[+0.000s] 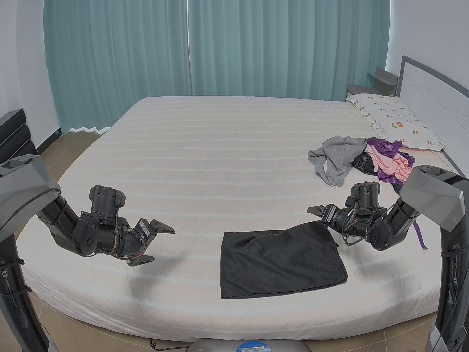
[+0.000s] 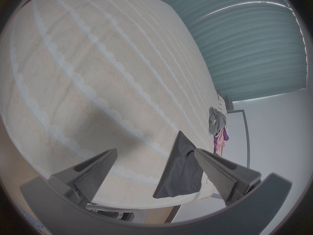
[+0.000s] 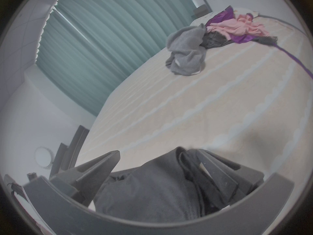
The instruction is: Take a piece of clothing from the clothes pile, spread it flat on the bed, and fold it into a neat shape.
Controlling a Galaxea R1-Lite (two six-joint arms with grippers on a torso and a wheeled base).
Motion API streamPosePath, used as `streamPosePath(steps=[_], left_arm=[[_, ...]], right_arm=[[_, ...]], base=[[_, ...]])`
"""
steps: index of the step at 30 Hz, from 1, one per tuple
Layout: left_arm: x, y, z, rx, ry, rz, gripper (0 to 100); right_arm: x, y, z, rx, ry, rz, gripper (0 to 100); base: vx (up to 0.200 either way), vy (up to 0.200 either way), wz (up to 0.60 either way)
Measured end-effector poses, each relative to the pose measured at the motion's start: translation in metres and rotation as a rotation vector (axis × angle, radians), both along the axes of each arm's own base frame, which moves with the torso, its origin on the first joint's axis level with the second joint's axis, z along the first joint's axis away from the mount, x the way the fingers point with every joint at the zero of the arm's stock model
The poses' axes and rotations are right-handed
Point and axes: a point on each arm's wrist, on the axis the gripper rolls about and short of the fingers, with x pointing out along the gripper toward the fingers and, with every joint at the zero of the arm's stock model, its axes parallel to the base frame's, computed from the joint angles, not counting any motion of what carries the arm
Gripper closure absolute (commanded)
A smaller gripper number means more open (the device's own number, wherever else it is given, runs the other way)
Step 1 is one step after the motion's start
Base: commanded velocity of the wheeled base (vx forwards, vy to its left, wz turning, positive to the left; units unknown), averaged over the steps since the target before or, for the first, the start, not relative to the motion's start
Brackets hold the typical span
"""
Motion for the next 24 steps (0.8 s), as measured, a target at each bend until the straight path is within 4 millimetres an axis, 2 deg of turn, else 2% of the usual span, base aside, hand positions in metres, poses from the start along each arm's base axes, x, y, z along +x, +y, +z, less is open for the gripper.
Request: streamPosePath(steps=[5, 15, 16, 24], left_arm=[[0.0, 0.0, 0.0, 0.0, -0.001, -0.001, 0], [0.001, -0.001, 0.0, 0.001, -0.003, -0.002, 0], [0.001, -0.001, 0.0, 0.0, -0.003, -0.002, 0], [0.001, -0.001, 0.0, 0.001, -0.004, -0.003, 0]], right_arm=[[-0.002, -0.003, 0.005, 0.039, -0.074, 0.056, 0], [-0.006, -0.004, -0.004, 0.026, -0.053, 0.098, 0], [-0.006, -0.004, -0.005, 0.025, -0.051, 0.099, 100], [-0.007, -0.005, -0.015, 0.002, -0.033, 0.102, 100]], base=[[0.0, 0.0, 0.0], [0.0, 0.0, 0.0], [0.0, 0.0, 0.0], [0.0, 0.0, 0.0]])
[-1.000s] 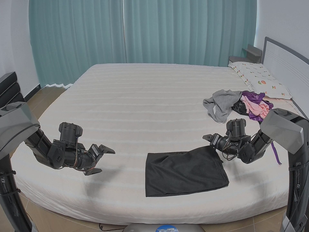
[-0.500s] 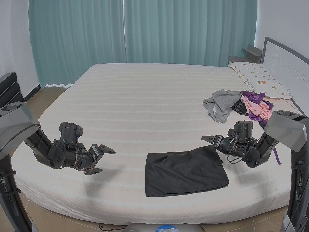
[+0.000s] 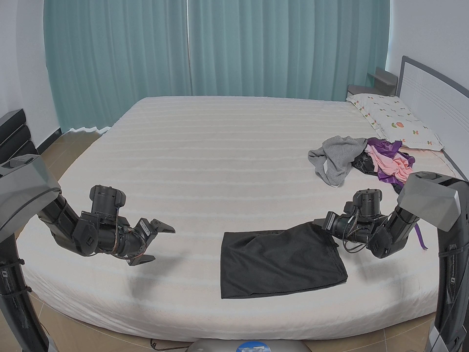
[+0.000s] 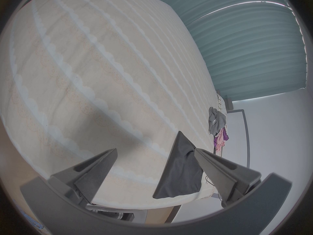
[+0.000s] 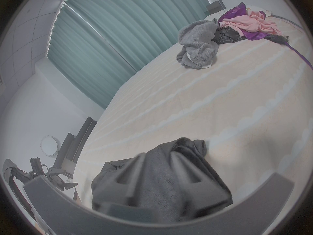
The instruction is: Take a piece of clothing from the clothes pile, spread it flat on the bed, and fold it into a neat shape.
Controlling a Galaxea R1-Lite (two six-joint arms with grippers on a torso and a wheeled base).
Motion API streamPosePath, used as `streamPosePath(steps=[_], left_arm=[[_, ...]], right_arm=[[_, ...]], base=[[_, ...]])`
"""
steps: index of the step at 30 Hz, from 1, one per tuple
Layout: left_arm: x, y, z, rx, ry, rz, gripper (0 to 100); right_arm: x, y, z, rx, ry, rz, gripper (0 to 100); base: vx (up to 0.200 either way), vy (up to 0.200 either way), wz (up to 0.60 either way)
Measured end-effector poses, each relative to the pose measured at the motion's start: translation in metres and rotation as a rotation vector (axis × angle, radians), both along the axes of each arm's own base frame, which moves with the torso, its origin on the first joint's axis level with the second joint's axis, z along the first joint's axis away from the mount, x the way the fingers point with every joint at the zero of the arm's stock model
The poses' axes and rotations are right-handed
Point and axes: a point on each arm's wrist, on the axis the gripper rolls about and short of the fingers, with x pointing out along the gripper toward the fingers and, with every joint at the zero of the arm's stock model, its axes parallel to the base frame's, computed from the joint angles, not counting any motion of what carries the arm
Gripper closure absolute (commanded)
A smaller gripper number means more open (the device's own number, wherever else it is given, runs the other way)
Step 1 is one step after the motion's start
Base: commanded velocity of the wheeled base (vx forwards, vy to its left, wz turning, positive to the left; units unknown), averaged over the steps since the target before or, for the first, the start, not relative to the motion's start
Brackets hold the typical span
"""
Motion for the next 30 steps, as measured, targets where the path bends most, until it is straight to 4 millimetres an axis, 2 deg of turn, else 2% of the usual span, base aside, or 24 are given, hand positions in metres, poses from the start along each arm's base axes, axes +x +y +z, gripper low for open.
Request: streamPosePath(steps=[30], left_arm=[[-0.001, -0.002, -0.002, 0.005, 0.005, -0.006, 0]], right_arm=[[0.008, -0.039, -0.008, -0.002, 0.039, -0.104, 100]], base=[[0.0, 0.0, 0.0]])
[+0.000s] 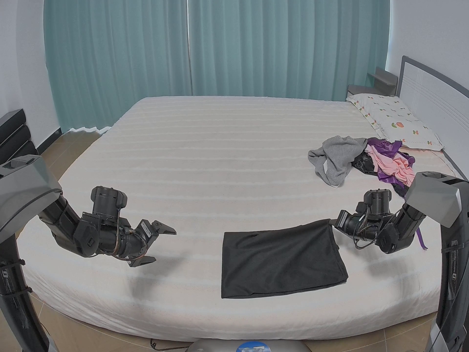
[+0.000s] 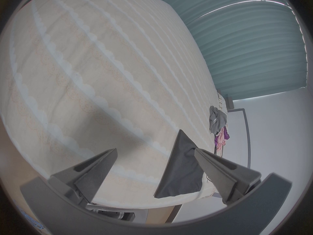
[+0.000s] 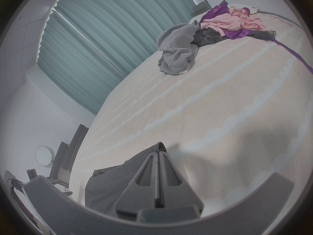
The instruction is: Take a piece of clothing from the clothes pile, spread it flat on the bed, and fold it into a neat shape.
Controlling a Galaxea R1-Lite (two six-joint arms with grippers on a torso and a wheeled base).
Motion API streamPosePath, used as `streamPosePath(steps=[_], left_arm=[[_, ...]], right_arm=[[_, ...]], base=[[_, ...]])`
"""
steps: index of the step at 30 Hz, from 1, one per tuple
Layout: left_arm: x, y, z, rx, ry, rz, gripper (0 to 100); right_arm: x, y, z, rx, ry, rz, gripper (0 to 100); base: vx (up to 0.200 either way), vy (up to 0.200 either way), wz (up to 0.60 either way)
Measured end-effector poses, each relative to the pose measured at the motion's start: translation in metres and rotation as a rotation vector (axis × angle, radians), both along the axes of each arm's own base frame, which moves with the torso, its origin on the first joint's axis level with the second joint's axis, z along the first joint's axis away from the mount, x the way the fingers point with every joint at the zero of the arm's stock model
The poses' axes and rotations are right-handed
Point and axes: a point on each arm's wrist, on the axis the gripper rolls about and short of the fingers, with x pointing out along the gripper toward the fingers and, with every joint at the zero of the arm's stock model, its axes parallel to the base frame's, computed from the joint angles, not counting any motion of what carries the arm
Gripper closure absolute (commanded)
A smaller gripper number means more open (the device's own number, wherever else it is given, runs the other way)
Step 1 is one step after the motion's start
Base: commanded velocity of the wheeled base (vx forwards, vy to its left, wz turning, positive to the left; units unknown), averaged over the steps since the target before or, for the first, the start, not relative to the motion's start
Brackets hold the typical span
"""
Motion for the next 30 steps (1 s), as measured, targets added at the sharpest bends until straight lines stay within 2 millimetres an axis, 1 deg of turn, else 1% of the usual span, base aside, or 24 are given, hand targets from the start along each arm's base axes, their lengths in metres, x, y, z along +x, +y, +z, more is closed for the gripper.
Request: streamPosePath(steps=[1, 8, 14, 17, 20, 27, 30], left_arm=[[0.0, 0.0, 0.0, 0.0, 0.0, 0.0, 0], [0.0, 0.0, 0.0, 0.0, -0.001, 0.0, 0], [0.001, 0.0, 0.001, -0.001, -0.003, 0.001, 0], [0.001, 0.0, 0.0, -0.001, -0.002, 0.002, 0], [0.001, 0.0, 0.0, -0.001, -0.001, 0.001, 0], [0.0, 0.0, 0.0, -0.001, -0.001, 0.001, 0], [0.0, 0.0, 0.0, -0.001, -0.001, 0.001, 0]], right_arm=[[0.0, -0.001, 0.0, 0.0, 0.0, -0.002, 0], [-0.003, -0.003, 0.001, 0.007, 0.009, 0.002, 0], [-0.014, 0.001, 0.018, 0.035, -0.002, 0.047, 0], [-0.022, 0.001, 0.026, 0.039, 0.003, 0.055, 0], [-0.039, 0.0, 0.027, 0.04, 0.035, 0.071, 0], [-0.096, 0.0, 0.02, 0.044, 0.136, 0.177, 0], [-0.113, 0.001, 0.019, 0.043, 0.141, 0.226, 0]], base=[[0.0, 0.0, 0.0], [0.0, 0.0, 0.0], [0.0, 0.0, 0.0], [0.0, 0.0, 0.0], [0.0, 0.0, 0.0], [0.0, 0.0, 0.0], [0.0, 0.0, 0.0]])
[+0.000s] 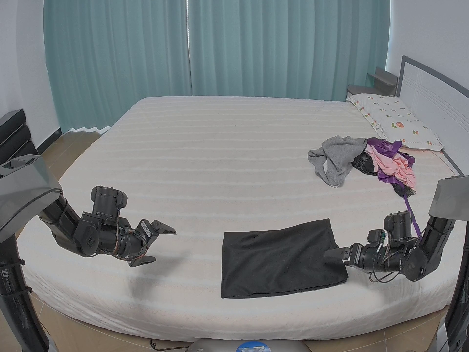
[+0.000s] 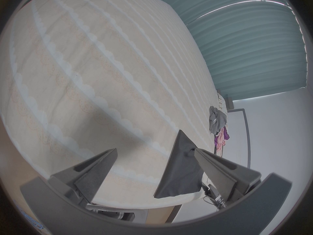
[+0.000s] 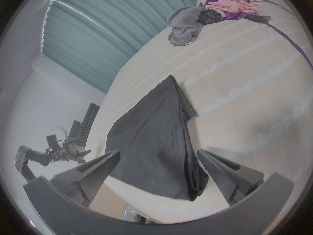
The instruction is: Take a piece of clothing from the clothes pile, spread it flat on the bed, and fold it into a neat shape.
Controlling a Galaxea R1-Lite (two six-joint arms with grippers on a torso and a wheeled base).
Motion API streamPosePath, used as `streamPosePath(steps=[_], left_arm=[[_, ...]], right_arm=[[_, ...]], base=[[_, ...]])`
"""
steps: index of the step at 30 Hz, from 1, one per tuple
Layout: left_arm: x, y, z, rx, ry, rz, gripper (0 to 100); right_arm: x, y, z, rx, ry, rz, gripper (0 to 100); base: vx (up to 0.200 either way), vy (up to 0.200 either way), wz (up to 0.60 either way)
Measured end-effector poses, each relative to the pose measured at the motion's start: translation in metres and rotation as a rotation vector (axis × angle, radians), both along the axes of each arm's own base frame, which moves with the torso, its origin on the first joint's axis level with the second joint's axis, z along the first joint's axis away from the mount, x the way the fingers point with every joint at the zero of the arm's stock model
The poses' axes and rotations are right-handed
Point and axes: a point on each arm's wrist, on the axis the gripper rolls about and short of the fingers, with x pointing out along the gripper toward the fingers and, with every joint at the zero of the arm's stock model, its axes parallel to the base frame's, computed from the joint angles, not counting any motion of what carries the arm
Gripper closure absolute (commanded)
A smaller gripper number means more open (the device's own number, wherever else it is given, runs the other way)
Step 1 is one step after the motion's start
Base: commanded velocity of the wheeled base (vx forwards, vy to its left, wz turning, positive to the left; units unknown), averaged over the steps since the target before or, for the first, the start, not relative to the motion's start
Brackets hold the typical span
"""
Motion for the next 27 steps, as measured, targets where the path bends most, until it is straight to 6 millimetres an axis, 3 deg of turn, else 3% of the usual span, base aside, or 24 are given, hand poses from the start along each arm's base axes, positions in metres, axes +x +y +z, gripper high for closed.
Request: streamPosePath(steps=[5, 15, 16, 27], left_arm=[[0.001, 0.0, 0.0, 0.0, 0.0, 0.002, 0], [0.001, 0.0, -0.001, 0.0, 0.001, 0.001, 0], [0.001, 0.0, -0.001, 0.0, 0.001, 0.001, 0], [0.001, 0.0, -0.001, 0.0, 0.002, 0.001, 0]], right_arm=[[-0.011, 0.003, -0.004, -0.01, 0.021, 0.03, 0], [-0.008, 0.002, -0.01, -0.028, 0.002, 0.039, 0], [-0.008, 0.002, -0.01, -0.029, 0.001, 0.039, 100], [-0.011, -0.003, -0.013, -0.047, 0.014, 0.036, 100]], base=[[0.0, 0.0, 0.0], [0.0, 0.0, 0.0], [0.0, 0.0, 0.0], [0.0, 0.0, 0.0]])
